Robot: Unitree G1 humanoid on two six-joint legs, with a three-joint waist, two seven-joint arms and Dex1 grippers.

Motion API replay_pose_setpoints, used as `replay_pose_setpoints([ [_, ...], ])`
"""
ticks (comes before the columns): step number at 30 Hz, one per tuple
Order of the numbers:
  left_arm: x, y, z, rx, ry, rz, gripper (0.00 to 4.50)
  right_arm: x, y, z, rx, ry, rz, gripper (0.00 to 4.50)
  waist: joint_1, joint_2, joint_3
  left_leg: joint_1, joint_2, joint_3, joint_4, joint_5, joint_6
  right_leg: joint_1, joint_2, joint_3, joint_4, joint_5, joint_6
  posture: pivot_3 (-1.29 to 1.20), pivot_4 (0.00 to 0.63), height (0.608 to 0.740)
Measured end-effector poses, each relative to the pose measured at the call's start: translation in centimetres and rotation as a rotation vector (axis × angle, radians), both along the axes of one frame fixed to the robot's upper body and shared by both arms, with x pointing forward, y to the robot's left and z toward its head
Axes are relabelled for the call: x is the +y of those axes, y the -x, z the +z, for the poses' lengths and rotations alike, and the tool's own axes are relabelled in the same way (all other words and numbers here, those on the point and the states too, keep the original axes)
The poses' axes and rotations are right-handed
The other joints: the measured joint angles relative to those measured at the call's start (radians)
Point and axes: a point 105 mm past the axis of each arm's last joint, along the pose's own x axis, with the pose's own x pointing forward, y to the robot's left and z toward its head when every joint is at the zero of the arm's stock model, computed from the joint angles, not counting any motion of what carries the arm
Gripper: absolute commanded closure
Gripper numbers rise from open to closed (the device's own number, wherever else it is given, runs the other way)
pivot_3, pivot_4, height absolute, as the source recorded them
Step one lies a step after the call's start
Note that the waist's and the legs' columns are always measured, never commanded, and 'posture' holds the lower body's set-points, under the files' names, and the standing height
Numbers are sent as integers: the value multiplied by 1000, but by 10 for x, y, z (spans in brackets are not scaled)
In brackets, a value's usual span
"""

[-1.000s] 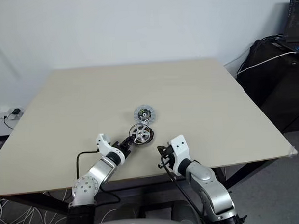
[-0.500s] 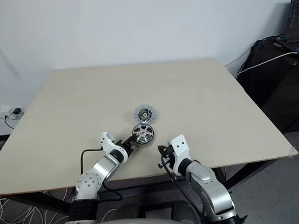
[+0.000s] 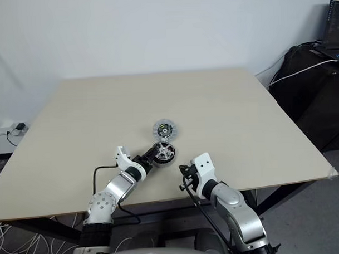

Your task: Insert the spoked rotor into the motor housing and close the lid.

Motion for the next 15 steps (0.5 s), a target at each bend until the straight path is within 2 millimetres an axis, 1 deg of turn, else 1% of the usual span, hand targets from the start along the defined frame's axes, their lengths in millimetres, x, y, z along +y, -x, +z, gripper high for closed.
replay_pose_setpoints([
  [6,4,4,6,-21,-4,15,1821,0,0,0,0,-1,0,4500,1,0,0,-1,0,0,0,0,0,-1,0,0,0,0,0,0,0,740],
  [11,7,6,19,-72,-4,27,1821,0,0,0,0,-2,0,4500,4,0,0,-1,0,0,0,0,0,-1,0,0,0,0,0,0,0,740],
  [15,10,8,21,-79,-14,39,1821,0,0,0,0,-3,1,4500,4,0,0,-1,0,0,0,0,0,-1,0,0,0,0,0,0,0,740],
])
